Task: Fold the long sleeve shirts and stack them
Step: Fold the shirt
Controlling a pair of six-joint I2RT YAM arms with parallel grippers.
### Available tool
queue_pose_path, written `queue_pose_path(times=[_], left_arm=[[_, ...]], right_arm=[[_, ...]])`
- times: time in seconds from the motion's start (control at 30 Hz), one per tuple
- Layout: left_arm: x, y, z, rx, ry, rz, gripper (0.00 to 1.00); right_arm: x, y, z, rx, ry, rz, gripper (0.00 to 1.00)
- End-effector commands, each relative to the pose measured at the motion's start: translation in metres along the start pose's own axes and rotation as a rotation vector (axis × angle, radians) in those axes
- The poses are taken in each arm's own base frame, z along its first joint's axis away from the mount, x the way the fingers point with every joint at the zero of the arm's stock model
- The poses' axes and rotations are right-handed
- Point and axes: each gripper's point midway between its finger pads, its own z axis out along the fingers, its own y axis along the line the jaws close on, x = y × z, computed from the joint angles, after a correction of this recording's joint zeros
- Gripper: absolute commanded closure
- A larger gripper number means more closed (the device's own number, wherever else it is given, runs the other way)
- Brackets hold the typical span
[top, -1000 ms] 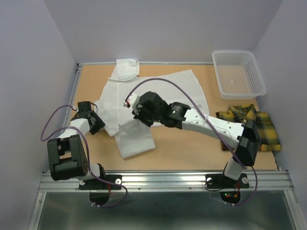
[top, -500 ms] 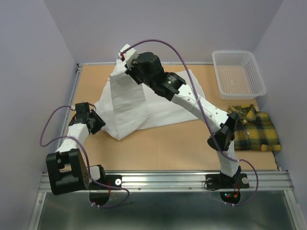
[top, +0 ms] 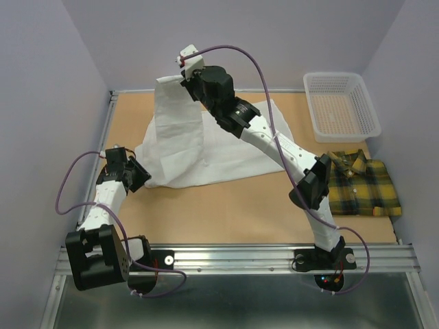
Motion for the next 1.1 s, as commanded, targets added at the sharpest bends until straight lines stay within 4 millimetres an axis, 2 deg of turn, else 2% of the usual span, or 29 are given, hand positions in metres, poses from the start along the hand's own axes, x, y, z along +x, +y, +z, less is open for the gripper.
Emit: queue_pose_path(times=[0.0,0.17,0.3,0.43,0.53,0.63,0.77,0.87,0.9,1.07], left_arm=[[-0.005,-0.004,-0.010,0.025,-0.022,0.021,0.51],[-0.005,-0.006,-0.014,0.040,-0.032,0.035,0.51],[-0.006,-0.010,-0.019,0.065,-0.038,0.048,0.51],[-0.011,-0.016,-0.018,0.094,-0.059,0.054,0.44],[-0.020,-0.021,-0.014,0.095,-0.073,0.036,0.43],[-0.032,-0.029,-0.007,0.093,-0.067,0.037,0.44],[-0.034,-0.022,0.005,0.021,-0.016,0.044,0.46],[-0.022,-0.017,0.015,0.001,0.043,0.058,0.48],[-0.012,-0.016,0.019,0.014,0.083,0.069,0.49],[0.021,-0.014,0.016,0.055,0.195,0.073,0.50]], right_arm=[[-0.052,-0.032,0.006,0.113,-0.196,0.105,0.99],[-0.033,-0.023,0.019,0.093,-0.189,0.105,0.99],[-0.013,-0.006,0.025,0.035,-0.158,0.113,0.99],[0.008,0.000,0.028,0.029,-0.115,0.114,0.98],[0.021,0.002,0.028,0.035,-0.087,0.111,0.98],[0.028,0.005,0.026,0.023,-0.070,0.114,0.98],[0.028,0.005,0.020,0.017,-0.066,0.119,0.98],[0.030,0.005,0.017,0.012,-0.059,0.125,0.98],[0.031,0.006,0.015,0.006,-0.056,0.128,0.98],[0.038,0.008,0.010,-0.006,-0.039,0.138,0.98]])
